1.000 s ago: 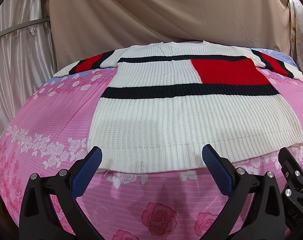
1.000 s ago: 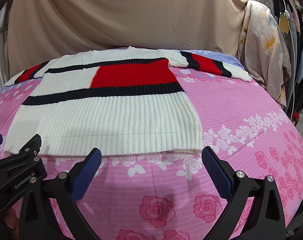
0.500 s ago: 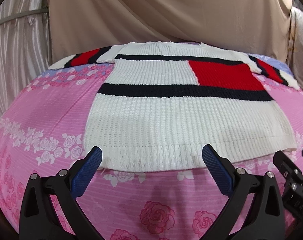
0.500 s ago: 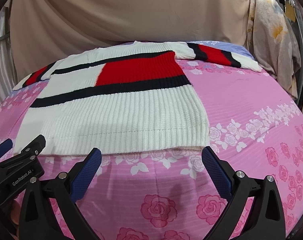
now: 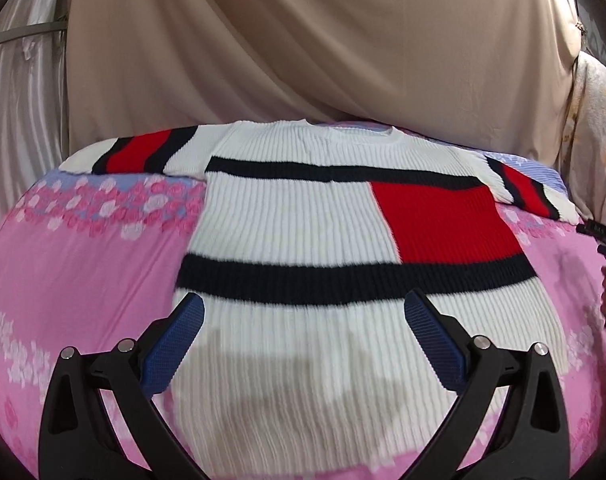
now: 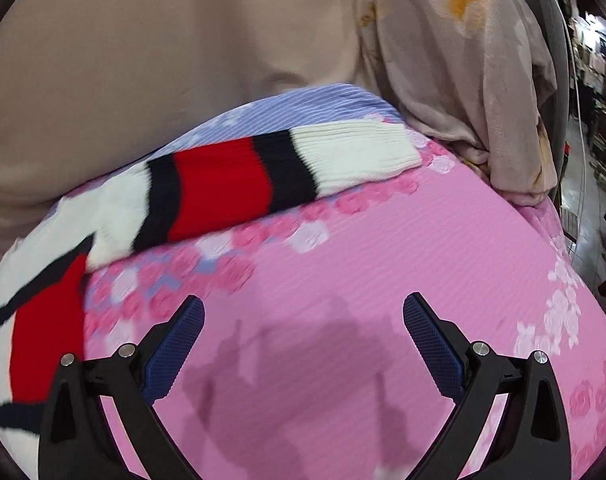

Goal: Fold small clothes
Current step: 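Grasp the striped sleeve cuff with the right gripper and lift it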

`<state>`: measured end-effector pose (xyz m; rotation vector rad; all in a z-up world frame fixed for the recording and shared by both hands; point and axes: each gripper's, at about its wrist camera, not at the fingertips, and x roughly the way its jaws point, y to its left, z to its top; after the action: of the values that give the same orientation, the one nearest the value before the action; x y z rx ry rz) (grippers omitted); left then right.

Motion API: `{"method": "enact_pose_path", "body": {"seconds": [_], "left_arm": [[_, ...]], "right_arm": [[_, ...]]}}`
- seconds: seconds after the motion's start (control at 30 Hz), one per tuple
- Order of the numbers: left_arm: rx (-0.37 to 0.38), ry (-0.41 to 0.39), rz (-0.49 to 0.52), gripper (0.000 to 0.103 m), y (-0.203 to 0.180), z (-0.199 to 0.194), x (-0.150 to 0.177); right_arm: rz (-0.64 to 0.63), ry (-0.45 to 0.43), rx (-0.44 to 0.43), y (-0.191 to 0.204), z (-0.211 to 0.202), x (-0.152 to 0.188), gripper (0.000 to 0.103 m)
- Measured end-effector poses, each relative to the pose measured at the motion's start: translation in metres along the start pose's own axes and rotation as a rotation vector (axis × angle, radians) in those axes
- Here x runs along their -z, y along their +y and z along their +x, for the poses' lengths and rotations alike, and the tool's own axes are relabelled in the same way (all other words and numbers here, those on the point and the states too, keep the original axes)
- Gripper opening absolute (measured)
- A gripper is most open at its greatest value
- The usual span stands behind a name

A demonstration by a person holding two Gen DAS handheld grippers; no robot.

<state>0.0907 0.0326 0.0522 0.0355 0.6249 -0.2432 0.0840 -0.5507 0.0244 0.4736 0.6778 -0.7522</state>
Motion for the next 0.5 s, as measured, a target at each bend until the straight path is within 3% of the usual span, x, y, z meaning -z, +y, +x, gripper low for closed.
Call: {"method": "enact_pose_path", "body": {"seconds": [0.17, 0.27, 0.3, 0.33, 0.37, 0.4, 0.43, 0.5], "left_arm": [[0.026, 0.024, 0.008, 0.098, 0.008, 0.038, -0.022], [0.018, 0.057, 0.005, 0.098, 0.011, 0.062, -0.033], [0.019, 0.067, 0.000, 0.098, 0.012, 0.068, -0.036], [0.027, 0.075, -0.006, 0.098, 0.012, 0.075, -0.040], [0.033, 0.080, -0.008, 0.098, 0.012, 0.080, -0.043], [0.038, 0.084, -0.009, 0.098, 0.012, 0.085, -0.047], [0.044, 0.083, -0.005, 0.098, 0.012, 0.090, -0.051], [0.038, 0.074, -0.002, 0.098, 0.012, 0.097, -0.060]], "right_arm": [[0.119, 0.076, -0.005, -0.026, 0.078, -0.051, 0.094], [0.178, 0.104, 0.006, -0.029, 0.108, -0.065, 0.079], [0.190, 0.088, 0.010, -0.027, 0.112, -0.070, 0.071], [0.191, 0.076, 0.000, -0.020, 0.115, -0.077, 0.049], [0.187, 0.080, -0.005, -0.011, 0.117, -0.083, 0.036], [0.173, 0.064, -0.012, 0.005, 0.114, -0.093, 0.015], [0.155, 0.028, -0.036, 0.020, 0.106, -0.102, 0.010], [0.070, -0.066, -0.129, 0.071, 0.077, -0.120, 0.009]]}}
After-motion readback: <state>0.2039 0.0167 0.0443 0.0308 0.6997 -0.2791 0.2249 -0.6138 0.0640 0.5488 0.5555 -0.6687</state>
